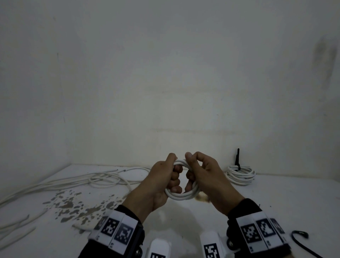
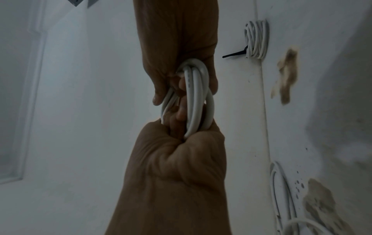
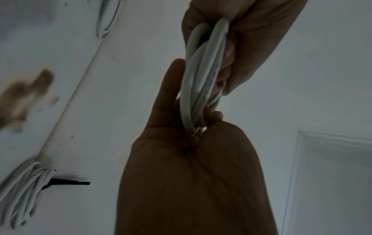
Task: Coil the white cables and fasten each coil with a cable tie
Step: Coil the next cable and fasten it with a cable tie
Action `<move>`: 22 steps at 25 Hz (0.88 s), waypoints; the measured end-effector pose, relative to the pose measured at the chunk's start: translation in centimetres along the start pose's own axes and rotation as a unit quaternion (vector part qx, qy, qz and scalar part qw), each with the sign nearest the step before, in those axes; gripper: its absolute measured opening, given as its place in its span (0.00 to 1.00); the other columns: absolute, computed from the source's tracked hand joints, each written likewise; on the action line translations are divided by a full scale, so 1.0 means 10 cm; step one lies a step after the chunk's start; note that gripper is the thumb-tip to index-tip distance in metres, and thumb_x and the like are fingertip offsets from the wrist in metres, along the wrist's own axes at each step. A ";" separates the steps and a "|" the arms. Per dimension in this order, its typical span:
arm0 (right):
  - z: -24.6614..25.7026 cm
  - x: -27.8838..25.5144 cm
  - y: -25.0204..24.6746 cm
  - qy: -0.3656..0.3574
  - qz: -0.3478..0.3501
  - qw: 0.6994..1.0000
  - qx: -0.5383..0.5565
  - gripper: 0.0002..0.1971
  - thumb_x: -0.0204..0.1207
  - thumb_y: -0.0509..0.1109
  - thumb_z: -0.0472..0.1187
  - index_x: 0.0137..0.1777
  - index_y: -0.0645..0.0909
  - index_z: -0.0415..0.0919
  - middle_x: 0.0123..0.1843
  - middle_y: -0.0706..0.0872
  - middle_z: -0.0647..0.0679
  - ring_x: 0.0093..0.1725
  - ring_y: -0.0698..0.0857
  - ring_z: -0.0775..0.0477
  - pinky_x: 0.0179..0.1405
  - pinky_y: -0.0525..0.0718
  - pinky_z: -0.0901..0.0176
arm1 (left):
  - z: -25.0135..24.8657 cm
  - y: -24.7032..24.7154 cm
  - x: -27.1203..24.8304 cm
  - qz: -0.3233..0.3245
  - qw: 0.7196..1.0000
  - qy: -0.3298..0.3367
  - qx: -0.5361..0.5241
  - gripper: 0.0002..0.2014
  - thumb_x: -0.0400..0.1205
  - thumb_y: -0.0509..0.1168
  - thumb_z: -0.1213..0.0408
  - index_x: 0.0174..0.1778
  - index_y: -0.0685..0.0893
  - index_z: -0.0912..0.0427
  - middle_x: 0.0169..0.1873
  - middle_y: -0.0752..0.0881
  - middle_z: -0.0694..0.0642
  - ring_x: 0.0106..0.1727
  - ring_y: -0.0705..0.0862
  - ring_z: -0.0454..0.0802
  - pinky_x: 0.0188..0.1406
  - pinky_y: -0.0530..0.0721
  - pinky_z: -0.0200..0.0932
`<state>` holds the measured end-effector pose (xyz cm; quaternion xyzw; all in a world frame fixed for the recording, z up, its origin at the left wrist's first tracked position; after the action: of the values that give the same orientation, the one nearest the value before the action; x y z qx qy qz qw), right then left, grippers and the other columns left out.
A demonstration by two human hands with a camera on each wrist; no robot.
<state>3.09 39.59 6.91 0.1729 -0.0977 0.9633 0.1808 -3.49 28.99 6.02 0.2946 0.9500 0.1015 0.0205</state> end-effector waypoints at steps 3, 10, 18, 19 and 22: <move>-0.07 -0.08 -0.02 0.033 0.005 0.999 0.041 0.19 0.83 0.67 0.53 0.43 0.77 0.35 0.27 0.77 0.44 0.23 0.83 0.43 0.35 0.83 0.50 | 0.04 0.03 -0.03 0.011 1.000 -0.016 0.011 0.20 0.86 0.57 0.56 0.28 0.71 0.58 0.19 0.59 0.49 0.18 0.56 0.45 0.16 0.58 0.35; -0.30 -0.24 -0.24 0.162 -0.003 0.981 0.106 0.15 0.83 0.69 0.48 0.41 0.75 0.38 0.22 0.73 0.47 0.19 0.75 0.48 0.28 0.82 0.53 | 0.36 0.24 -0.02 0.037 0.997 -0.038 0.056 0.20 0.87 0.55 0.56 0.29 0.71 0.59 0.19 0.61 0.50 0.17 0.59 0.45 0.18 0.69 0.38; -0.13 -0.70 -1.25 0.242 0.069 0.934 -0.254 0.23 0.85 0.60 0.60 0.59 0.82 0.39 0.49 0.89 0.39 0.43 0.88 0.43 0.45 0.90 0.49 | 0.62 0.76 -0.09 0.033 0.993 -0.047 0.107 0.22 0.89 0.52 0.55 0.31 0.72 0.61 0.17 0.62 0.49 0.16 0.59 0.45 0.19 0.68 0.38; -0.10 -0.71 -1.44 0.248 0.065 0.909 -0.329 0.23 0.86 0.59 0.59 0.58 0.82 0.39 0.48 0.89 0.40 0.40 0.87 0.45 0.42 0.90 0.51 | 0.64 0.81 -0.05 0.031 0.993 -0.054 0.100 0.21 0.89 0.52 0.56 0.31 0.72 0.61 0.18 0.62 0.50 0.15 0.59 0.45 0.19 0.68 0.38; -0.17 -0.82 -1.86 0.307 0.102 0.806 -0.495 0.24 0.87 0.59 0.56 0.58 0.83 0.34 0.43 0.87 0.42 0.31 0.83 0.47 0.29 0.85 0.60 | 0.72 1.03 0.06 0.033 0.991 -0.074 0.108 0.20 0.88 0.53 0.57 0.32 0.73 0.62 0.19 0.63 0.51 0.14 0.61 0.45 0.19 0.70 0.39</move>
<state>16.87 54.52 4.64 -0.2559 -0.5180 0.7997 0.1631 2.41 38.93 1.10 0.3329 0.9410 -0.0232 0.0555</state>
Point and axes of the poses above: each hand's wrist, its own x-axis towards the middle knuckle, its own y-axis out of the palm, z = x × y, the point moved 4 cm from there along x, towards the middle knuckle
